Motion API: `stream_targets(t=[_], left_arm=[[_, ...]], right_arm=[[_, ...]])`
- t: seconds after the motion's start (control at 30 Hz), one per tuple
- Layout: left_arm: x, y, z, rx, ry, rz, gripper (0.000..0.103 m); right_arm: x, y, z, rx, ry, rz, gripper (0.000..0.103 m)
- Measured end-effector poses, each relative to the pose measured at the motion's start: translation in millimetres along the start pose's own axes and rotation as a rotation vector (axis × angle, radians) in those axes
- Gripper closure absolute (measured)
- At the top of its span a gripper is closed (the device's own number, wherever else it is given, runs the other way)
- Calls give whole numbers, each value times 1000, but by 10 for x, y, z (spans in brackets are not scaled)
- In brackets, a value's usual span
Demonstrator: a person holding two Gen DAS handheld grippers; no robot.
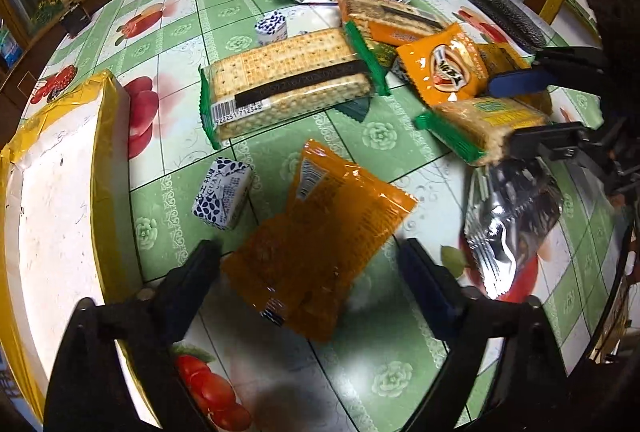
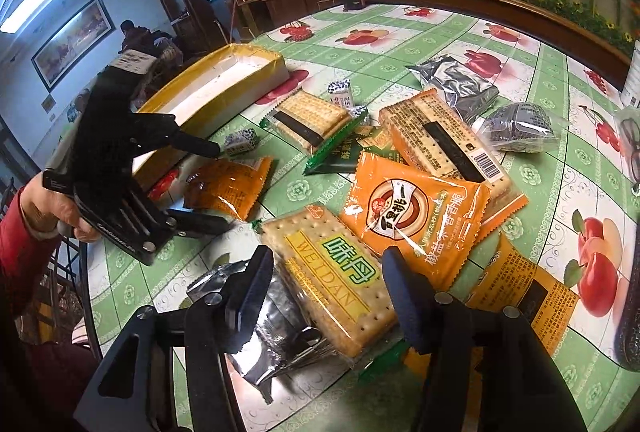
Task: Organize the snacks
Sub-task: 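Grasp the orange snack bag with the left tool while the right tool grasps the Weidan cracker pack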
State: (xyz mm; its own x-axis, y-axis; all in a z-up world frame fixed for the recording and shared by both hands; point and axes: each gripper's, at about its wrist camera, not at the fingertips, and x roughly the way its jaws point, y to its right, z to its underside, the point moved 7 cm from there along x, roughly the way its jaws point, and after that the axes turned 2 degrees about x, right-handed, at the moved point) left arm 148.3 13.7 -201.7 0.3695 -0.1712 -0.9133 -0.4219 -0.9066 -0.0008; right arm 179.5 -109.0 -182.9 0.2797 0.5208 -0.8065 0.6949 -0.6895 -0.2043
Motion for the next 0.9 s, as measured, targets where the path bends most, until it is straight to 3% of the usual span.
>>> stream_targets(t=[0.07, 0.4, 0.47, 0.6, 0.77, 0.83, 0.9], left_arm=[[-59, 45, -13, 2, 14, -2, 48], [-74, 116, -52, -5, 26, -10, 52], [-53, 141, -100, 8, 21, -10, 47], [-4, 188, -216, 52, 21, -38, 39], [75, 241, -339, 58, 28, 2, 33], [96, 250, -362, 42, 34, 18, 33], [78, 264, -375, 38, 51, 15, 48]], right_arm=[[28, 5, -7, -8, -3, -18, 44], [198, -26, 6, -39, -90, -77, 37], [208, -54, 15, -40, -91, -74, 32], [194, -56, 40, -18, -86, -78, 34], [179, -53, 52, 7, -73, -73, 35], [150, -34, 60, 27, -58, -64, 45], [88, -15, 57, 48, -34, -59, 59]])
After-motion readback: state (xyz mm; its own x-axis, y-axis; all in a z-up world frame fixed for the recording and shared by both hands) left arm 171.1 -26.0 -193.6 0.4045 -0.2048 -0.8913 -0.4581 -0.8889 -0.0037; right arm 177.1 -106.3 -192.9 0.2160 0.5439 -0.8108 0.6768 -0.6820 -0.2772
